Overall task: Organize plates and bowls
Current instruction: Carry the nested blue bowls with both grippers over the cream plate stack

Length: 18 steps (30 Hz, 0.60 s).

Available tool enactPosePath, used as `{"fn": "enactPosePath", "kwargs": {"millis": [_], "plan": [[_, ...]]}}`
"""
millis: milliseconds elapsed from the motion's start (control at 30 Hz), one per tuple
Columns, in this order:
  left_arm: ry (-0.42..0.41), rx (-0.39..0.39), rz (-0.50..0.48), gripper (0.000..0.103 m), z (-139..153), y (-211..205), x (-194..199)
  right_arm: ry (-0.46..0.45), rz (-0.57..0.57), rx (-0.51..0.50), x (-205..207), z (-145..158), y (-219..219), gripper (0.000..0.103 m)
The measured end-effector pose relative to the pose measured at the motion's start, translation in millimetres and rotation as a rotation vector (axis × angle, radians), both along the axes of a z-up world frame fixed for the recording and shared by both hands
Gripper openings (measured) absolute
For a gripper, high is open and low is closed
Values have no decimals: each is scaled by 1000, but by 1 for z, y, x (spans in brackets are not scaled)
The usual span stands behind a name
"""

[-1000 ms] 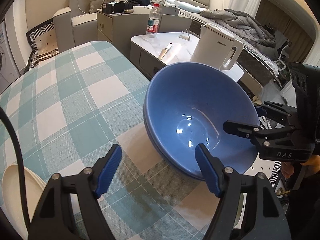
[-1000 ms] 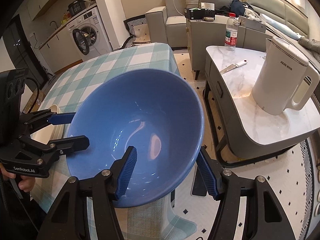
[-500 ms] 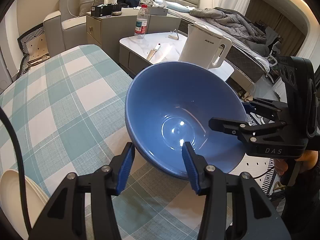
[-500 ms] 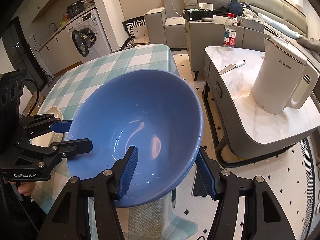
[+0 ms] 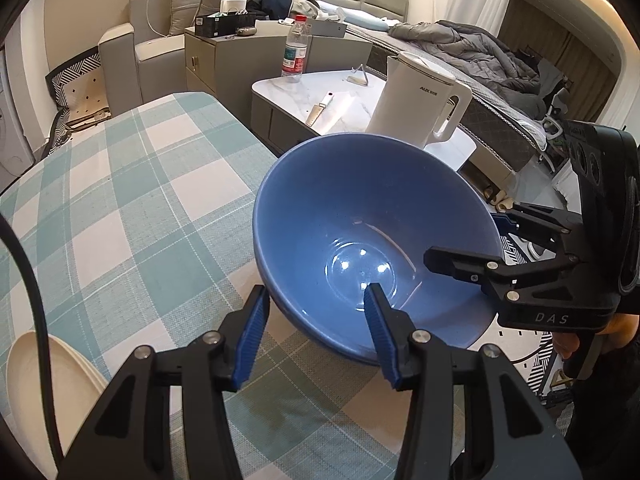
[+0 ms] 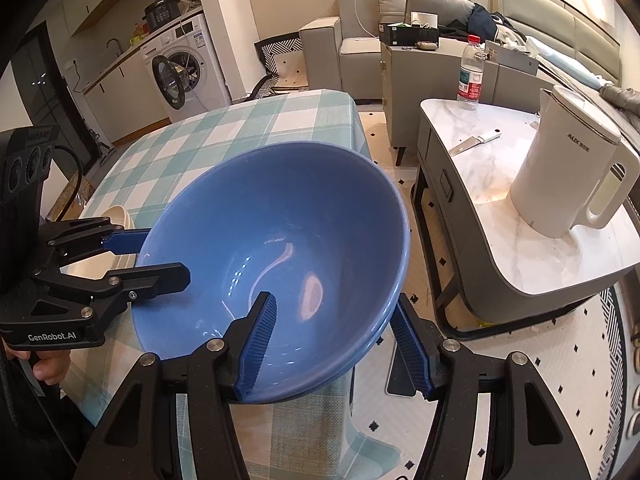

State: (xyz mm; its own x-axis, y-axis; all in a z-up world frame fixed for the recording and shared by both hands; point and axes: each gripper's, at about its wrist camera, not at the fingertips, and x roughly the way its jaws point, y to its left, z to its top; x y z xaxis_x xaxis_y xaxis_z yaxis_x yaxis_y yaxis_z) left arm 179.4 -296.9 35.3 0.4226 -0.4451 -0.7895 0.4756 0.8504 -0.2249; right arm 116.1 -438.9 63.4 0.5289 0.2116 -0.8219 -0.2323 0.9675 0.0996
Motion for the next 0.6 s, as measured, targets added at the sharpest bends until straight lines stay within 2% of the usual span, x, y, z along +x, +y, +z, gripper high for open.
{"fn": "enactPosePath", "kwargs": {"millis": [600], "plan": [[-39, -18, 53, 48, 15, 32, -13, -52, 40, -5, -12, 19, 32, 61]]}}
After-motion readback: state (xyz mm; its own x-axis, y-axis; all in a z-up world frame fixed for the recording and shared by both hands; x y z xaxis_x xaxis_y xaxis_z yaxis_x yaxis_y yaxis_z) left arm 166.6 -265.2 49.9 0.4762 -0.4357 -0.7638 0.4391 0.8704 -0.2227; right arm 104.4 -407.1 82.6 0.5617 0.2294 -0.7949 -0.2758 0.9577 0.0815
